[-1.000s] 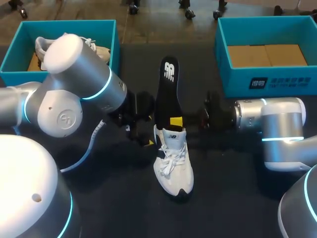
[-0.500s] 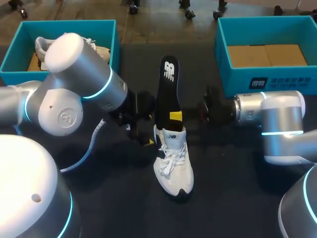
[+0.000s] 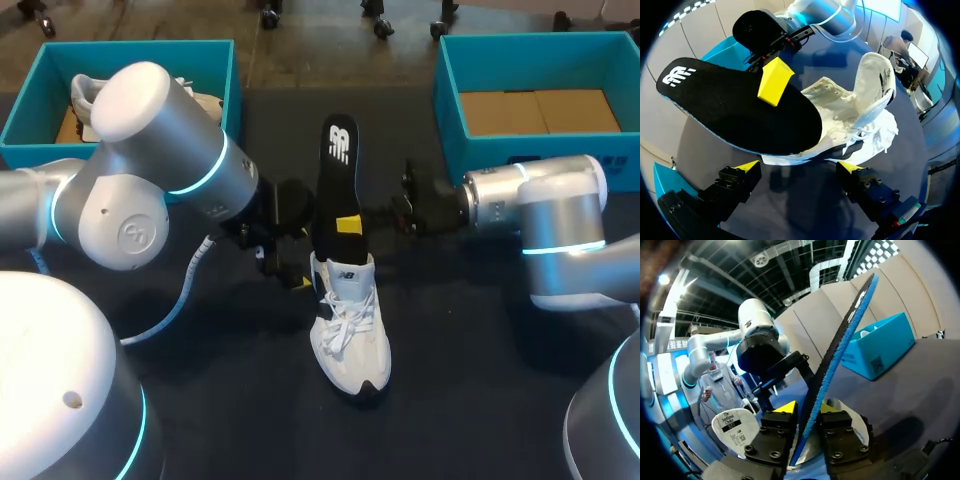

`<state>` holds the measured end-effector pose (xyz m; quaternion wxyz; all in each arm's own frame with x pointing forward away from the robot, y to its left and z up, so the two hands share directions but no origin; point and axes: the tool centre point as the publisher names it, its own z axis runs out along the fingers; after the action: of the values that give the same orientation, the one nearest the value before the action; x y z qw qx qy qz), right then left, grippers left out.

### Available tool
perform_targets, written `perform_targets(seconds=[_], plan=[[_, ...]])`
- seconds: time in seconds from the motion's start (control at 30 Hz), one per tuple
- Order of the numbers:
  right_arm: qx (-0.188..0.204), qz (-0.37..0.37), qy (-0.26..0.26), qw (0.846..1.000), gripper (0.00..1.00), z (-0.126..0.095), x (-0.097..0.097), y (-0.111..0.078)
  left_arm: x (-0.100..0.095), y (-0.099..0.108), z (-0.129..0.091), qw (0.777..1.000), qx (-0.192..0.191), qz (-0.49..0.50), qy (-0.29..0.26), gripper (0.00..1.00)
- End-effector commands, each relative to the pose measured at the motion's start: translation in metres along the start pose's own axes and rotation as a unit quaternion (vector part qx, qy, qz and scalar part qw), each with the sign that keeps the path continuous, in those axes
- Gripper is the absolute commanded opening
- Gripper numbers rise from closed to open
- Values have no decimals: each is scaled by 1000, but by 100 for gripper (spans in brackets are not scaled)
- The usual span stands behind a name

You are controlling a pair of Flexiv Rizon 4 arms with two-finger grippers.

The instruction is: Take the shoe out of the shoebox, open the shoe tongue, remove and reinsert the insole, then place the shoe into the shoebox

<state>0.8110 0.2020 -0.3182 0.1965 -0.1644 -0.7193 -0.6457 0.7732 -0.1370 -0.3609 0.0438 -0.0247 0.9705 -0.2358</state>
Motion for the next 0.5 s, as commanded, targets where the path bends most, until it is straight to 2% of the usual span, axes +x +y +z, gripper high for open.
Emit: perform_targets(seconds=[0.03,0.5], plan=[[7,2,1,1000,0,0,1,3,-5,-2,2,1000,-3,1,-2,100],[22,25,2,999,0,-1,13,-13,-3,-4,2,1000,-5,0,-5,100]])
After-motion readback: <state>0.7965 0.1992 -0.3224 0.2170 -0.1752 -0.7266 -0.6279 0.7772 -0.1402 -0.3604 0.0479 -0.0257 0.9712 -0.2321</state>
